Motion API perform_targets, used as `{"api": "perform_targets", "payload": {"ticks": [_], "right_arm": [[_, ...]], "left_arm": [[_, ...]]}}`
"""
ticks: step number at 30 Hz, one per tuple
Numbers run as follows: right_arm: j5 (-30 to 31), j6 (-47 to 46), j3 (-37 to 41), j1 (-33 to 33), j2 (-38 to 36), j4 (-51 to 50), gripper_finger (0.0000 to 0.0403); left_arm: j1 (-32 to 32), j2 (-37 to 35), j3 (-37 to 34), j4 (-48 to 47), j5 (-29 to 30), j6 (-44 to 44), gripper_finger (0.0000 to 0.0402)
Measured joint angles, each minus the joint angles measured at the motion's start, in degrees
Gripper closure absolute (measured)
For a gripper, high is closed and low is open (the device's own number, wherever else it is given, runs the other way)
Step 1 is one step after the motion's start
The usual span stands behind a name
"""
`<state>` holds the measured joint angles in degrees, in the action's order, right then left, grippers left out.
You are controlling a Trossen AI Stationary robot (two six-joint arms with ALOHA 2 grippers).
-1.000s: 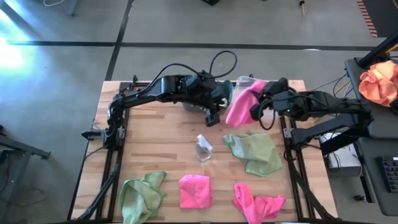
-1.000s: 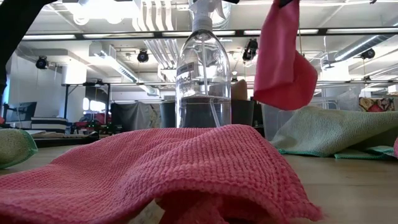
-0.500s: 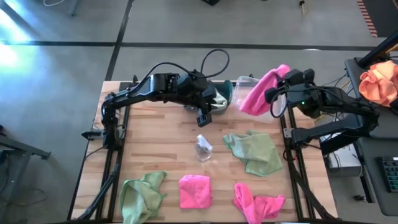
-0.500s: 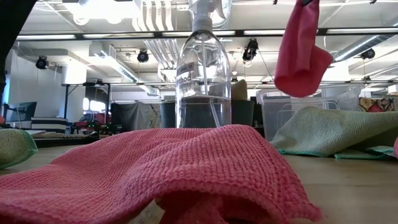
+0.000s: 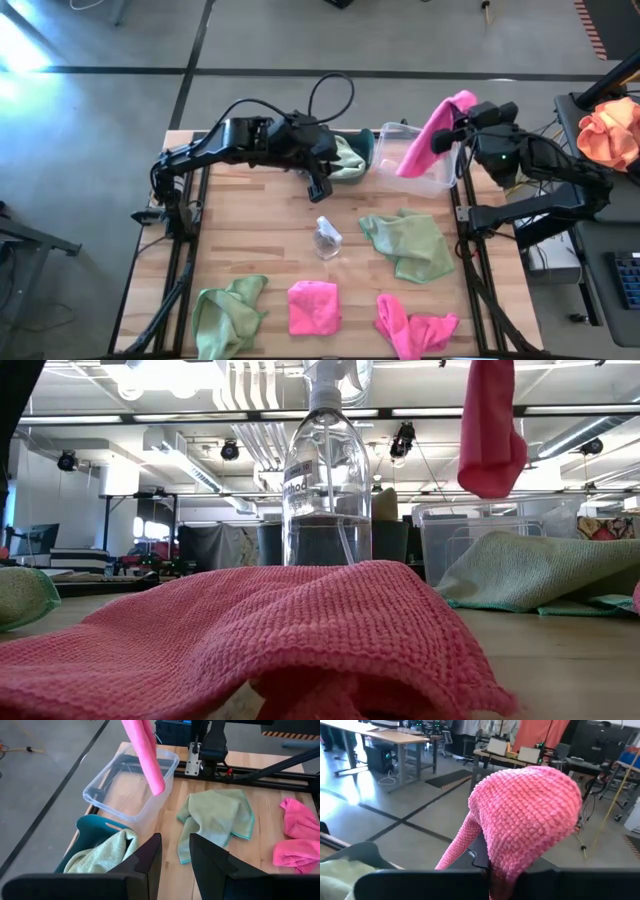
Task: Sort microfiber towel by color & place in baskets
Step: Put the left pink microfiber cloth into the transparent bin
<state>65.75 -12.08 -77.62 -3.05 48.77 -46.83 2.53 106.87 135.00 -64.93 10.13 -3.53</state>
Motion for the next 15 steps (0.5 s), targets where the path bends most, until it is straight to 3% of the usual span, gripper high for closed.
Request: {"api": "perform_targets", "payload": {"ticks": [15], "right_arm": [[0.3, 6.5, 0.0, 0.0, 0.8, 7.9, 0.0394]], "left_arm": [[-0.4, 0.0, -0.1, 0.0, 0.0, 0.0, 0.0315]]}}
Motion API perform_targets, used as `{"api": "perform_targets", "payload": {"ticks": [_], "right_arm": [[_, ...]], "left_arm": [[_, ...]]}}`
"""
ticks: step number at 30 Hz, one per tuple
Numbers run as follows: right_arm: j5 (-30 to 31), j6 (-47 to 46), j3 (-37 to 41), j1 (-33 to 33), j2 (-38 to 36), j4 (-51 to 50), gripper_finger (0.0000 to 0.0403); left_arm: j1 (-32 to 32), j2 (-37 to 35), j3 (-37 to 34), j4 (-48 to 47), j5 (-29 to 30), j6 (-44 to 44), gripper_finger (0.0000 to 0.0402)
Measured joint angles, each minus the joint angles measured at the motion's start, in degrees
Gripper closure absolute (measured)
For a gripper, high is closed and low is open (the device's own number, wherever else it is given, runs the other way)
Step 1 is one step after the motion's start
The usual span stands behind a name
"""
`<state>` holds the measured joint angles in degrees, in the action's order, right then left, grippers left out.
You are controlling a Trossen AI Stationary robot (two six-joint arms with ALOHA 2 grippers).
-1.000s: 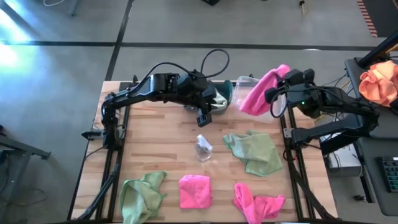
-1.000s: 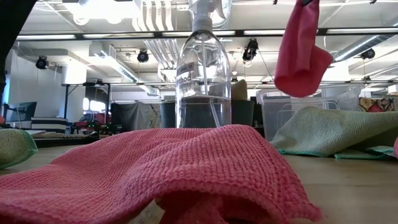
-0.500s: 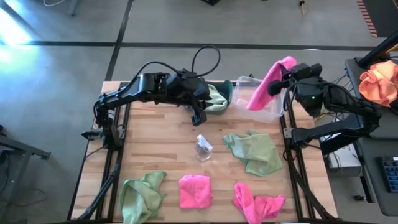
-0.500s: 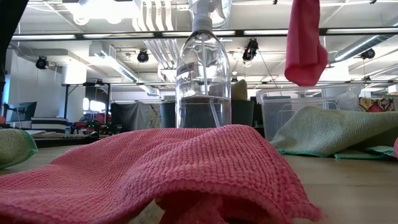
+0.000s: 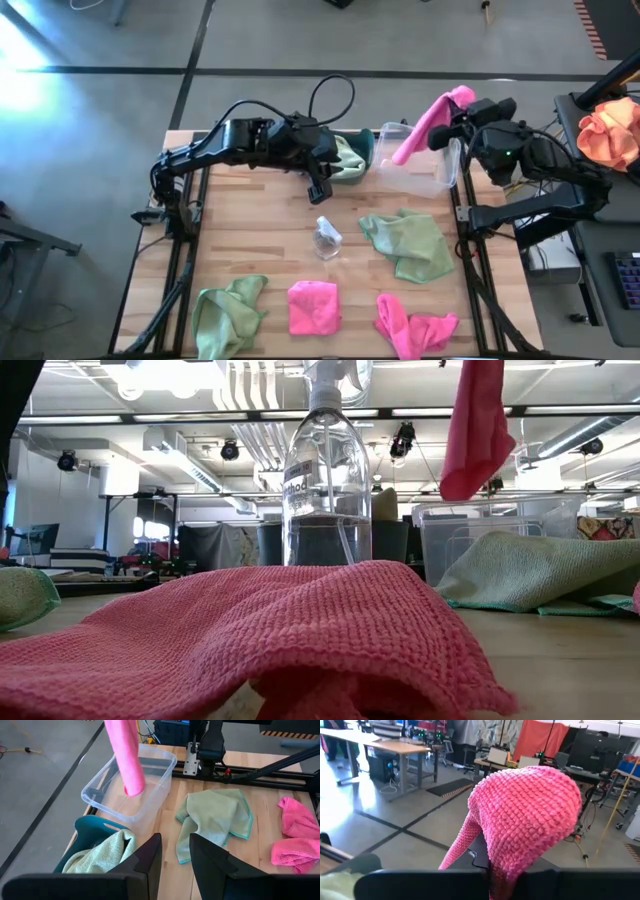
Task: Sort microfiber towel by color & place in baskets
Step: Put the left pink microfiber cloth into the transparent bin
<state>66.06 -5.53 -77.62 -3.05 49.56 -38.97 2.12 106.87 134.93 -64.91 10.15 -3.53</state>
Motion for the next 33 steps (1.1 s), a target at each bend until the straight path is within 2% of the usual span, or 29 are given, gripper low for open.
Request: {"api": "perform_targets", "payload": {"ticks": [15, 23, 33], "right_arm": [[-0.3, -19.3, 0.0, 0.0, 1.0, -24.0, 0.0394], [-0.5, -20.9, 0.0, 0.0, 1.5, -24.6, 0.0384], [-0.5, -20.9, 0.0, 0.0, 1.7, -24.7, 0.0314]], "left_arm": [[-0.6, 0.0, -0.1, -1.6, 0.0, -0.2, 0.0315], [-0.6, 0.0, -0.1, -1.6, 0.0, -0.2, 0.0315], [-0.6, 0.0, -0.1, -1.6, 0.0, -0.2, 0.0315]]}}
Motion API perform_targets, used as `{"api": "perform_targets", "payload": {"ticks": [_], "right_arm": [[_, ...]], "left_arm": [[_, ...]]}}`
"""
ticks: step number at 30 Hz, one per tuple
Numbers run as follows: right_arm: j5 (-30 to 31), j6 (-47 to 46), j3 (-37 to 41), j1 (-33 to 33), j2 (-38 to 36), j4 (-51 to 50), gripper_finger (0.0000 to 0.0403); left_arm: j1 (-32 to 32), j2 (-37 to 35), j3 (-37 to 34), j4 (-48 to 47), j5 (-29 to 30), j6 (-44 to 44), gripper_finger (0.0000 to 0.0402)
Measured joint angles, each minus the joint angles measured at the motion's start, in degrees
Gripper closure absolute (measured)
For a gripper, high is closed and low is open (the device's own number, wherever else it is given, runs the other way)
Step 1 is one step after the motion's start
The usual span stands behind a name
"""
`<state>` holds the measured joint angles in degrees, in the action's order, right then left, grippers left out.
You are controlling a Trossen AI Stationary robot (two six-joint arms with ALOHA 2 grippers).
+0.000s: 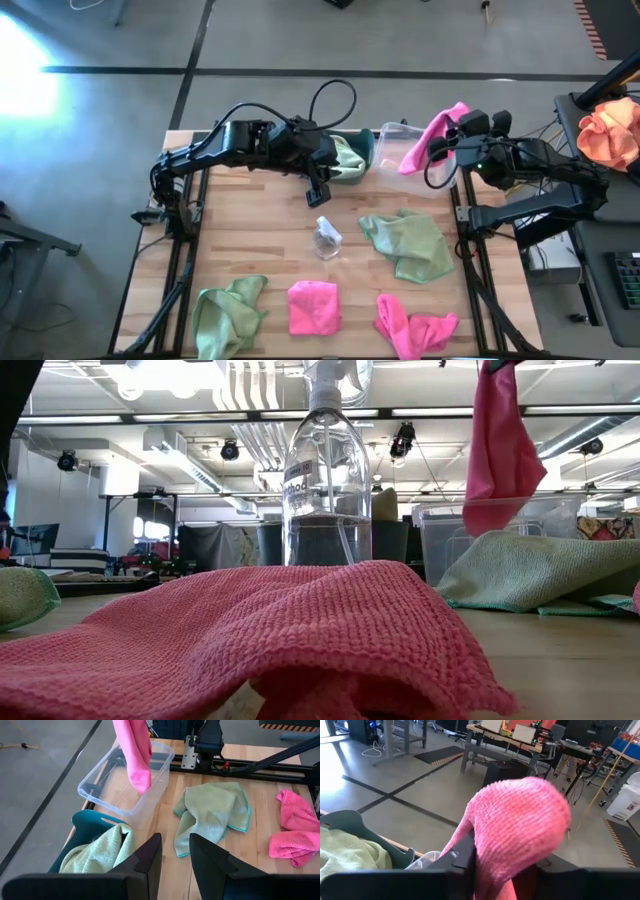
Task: Sort microfiber towel by color & place in baskets
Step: Put the left pink microfiber cloth into the transparent bin, then put the right green microfiber cloth into the blue bin
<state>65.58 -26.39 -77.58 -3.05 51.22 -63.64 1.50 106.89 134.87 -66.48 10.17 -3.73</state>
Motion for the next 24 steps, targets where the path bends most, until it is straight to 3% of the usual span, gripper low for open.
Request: {"api": "perform_targets", "payload": {"ticks": [11, 15, 18, 24], "right_arm": [[-0.1, 0.0, 0.0, 0.0, 0.0, 0.0, 0.0278], [-4.8, -1.2, 0.0, 0.0, 0.0, 0.0, 0.0279], [-14.6, -5.3, 0.0, 0.0, 0.0, -0.2, 0.0286], [-47.8, -12.0, 0.0, 0.0, 0.0, -5.4, 0.0305]], "left_arm": [[0.0, 0.0, 0.0, 0.0, 0.0, 0.0, 0.0315], [0.0, 0.0, 0.0, 0.0, 0.0, 0.0, 0.0315], [0.0, 0.0, 0.0, -0.2, 0.0, -1.0, 0.0315], [-0.1, 0.0, 0.0, -4.1, 0.0, -3.9, 0.0315]]}}
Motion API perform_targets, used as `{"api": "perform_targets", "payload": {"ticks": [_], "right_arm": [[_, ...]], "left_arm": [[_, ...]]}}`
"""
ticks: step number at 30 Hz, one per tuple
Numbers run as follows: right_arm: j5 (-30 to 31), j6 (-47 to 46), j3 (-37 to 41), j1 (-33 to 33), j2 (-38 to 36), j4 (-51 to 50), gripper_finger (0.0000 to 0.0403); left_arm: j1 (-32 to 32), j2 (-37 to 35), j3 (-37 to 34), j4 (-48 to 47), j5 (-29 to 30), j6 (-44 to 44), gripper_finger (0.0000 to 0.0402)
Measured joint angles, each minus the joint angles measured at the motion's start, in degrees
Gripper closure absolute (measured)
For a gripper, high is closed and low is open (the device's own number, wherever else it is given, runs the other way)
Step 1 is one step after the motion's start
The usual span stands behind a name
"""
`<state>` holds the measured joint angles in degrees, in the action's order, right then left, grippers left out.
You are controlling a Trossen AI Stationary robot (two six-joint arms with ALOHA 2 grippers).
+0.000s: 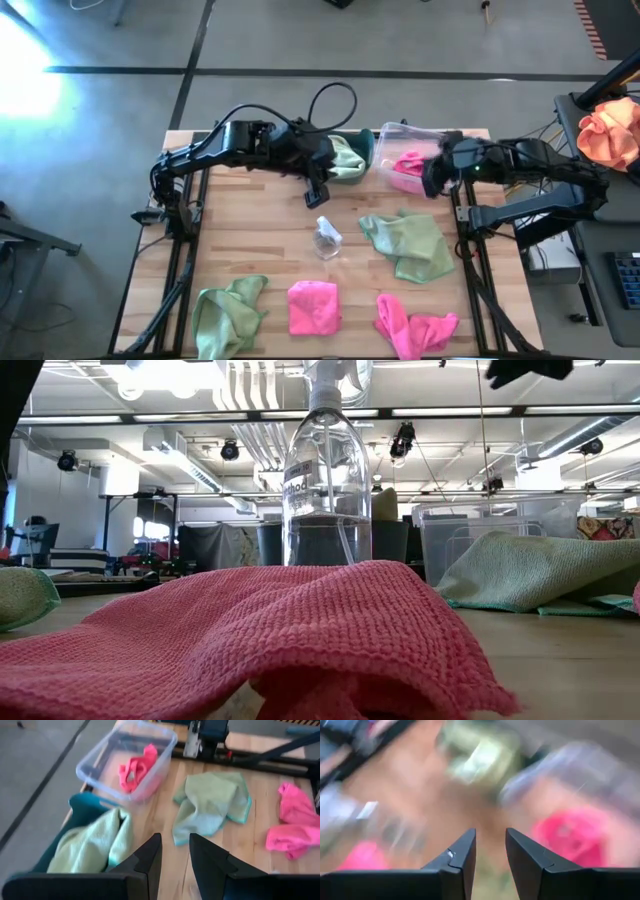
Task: Sort microfiber towel by color & place in baskets
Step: Put the right green microfiber cloth into the blue bin
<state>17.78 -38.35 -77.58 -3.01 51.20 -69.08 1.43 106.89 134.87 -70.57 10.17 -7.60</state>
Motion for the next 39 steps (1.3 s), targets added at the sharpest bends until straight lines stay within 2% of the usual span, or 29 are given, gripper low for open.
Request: {"api": "perform_targets", "payload": {"ticks": [2, 4, 9, 13, 21, 28, 33, 39], "right_arm": [[-7.5, -2.7, 0.0, 0.0, 0.3, -3.7, 0.0312], [-11.6, -4.8, 0.0, 0.3, 0.7, -8.6, 0.0318], [-13.2, -7.0, 0.0, 2.1, 2.6, -20.3, 0.0328], [-17.8, -5.6, 0.5, 3.3, 3.6, -19.8, 0.0324], [-17.8, -3.3, 1.1, 6.0, 8.2, -20.0, 0.0322], [-17.8, -1.7, 1.1, 9.8, 13.8, -18.2, 0.0328], [-17.9, -3.5, 1.1, 13.1, 17.3, -17.4, 0.0321], [-18.2, -6.3, 1.1, 16.1, 20.1, -17.1, 0.0313]], "left_arm": [[-0.1, 0.0, 0.0, -2.8, 0.0, -1.4, 0.0315], [-0.3, 0.0, 0.0, -5.6, 0.3, -2.9, 0.0315], [-1.5, -0.1, 0.0, -12.3, 6.0, -8.6, 0.0315], [-2.6, -0.2, 0.0, -15.1, 9.6, -13.3, 0.0315], [-4.7, -0.3, 0.0, -19.0, 16.3, -18.5, 0.0315], [-8.1, -1.3, -1.8, -19.5, 16.9, -19.1, 0.0315], [-12.3, -5.2, -8.1, -19.4, 16.8, -19.2, 0.0315], [-16.1, -15.2, -24.2, -19.1, 17.8, -28.6, 0.0315]]}}
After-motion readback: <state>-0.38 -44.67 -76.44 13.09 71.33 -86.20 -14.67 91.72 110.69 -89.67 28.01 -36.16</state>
